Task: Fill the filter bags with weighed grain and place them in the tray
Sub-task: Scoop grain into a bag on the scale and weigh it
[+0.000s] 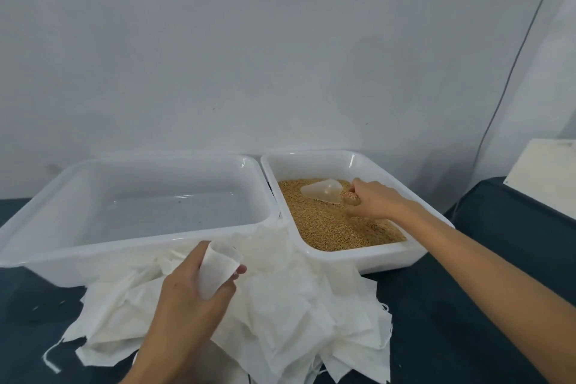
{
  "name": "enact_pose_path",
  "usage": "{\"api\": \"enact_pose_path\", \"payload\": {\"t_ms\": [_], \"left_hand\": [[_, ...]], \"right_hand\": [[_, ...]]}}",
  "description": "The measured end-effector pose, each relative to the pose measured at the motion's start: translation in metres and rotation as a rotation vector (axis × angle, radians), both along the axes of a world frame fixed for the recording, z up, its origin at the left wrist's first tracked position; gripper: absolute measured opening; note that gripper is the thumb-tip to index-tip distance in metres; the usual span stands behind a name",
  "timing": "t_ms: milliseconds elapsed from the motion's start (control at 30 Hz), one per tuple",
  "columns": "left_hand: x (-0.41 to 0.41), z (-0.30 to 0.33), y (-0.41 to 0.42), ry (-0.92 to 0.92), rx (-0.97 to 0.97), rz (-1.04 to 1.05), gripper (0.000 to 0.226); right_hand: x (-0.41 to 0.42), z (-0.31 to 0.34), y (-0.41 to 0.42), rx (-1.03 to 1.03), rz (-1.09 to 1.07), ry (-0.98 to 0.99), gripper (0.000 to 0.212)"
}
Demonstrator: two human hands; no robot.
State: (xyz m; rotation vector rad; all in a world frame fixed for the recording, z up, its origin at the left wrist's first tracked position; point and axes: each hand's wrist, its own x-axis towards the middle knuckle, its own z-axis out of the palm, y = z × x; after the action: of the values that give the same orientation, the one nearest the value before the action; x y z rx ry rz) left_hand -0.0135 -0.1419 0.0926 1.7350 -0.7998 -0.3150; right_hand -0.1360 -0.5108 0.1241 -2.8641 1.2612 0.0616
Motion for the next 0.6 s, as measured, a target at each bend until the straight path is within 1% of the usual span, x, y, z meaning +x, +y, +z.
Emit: {"api": "enact_pose_path", "payload": {"t_ms": [33, 100, 167, 233, 267, 367, 433, 467, 533, 600], "left_hand": [[-0.001, 0.001, 0.001, 0.000, -0.002, -0.001, 0.038], [-0.002, 0.002, 0.002, -0.003, -0.005, -0.006, 0.042], [-0.002, 0.003, 0.003, -0.008, -0.004, -0.008, 0.049], [-0.001, 0.003, 0.004, -0.013, -0.004, -0.008, 0.051], [-0.001, 0.003, 0.004, -0.014, -0.004, -0.007, 0.052], [-0.001, 0.002, 0.004, -0.018, -0.015, -0.005, 0.047], [-0.001, 0.003, 0.004, -0.013, -0.027, -0.012, 0.040], [-0.001, 0.003, 0.004, -0.014, -0.025, -0.013, 0.042], [0.000, 0.001, 0.004, -0.020, -0.012, -0.012, 0.050], [0.001, -0.001, 0.004, -0.019, -0.009, -0.013, 0.052]], "right_hand": [[0.001, 0.000, 0.000, -0.004, 0.015, 0.043, 0.057], [0.002, -0.003, -0.001, -0.007, 0.023, 0.093, 0.044], [0.001, -0.006, -0.001, -0.005, 0.017, 0.084, 0.036], [-0.001, -0.008, 0.000, -0.042, 0.019, 0.074, 0.021], [-0.003, -0.009, 0.000, -0.066, 0.017, 0.068, 0.018], [-0.004, -0.011, 0.002, -0.080, 0.007, 0.039, 0.027], [-0.003, -0.011, -0.001, -0.042, -0.003, 0.005, 0.037], [-0.002, -0.012, -0.003, -0.006, -0.006, -0.009, 0.040], [-0.001, -0.015, -0.007, 0.076, -0.005, -0.012, 0.033], [-0.001, -0.020, -0.008, 0.107, 0.003, -0.012, 0.026]]}}
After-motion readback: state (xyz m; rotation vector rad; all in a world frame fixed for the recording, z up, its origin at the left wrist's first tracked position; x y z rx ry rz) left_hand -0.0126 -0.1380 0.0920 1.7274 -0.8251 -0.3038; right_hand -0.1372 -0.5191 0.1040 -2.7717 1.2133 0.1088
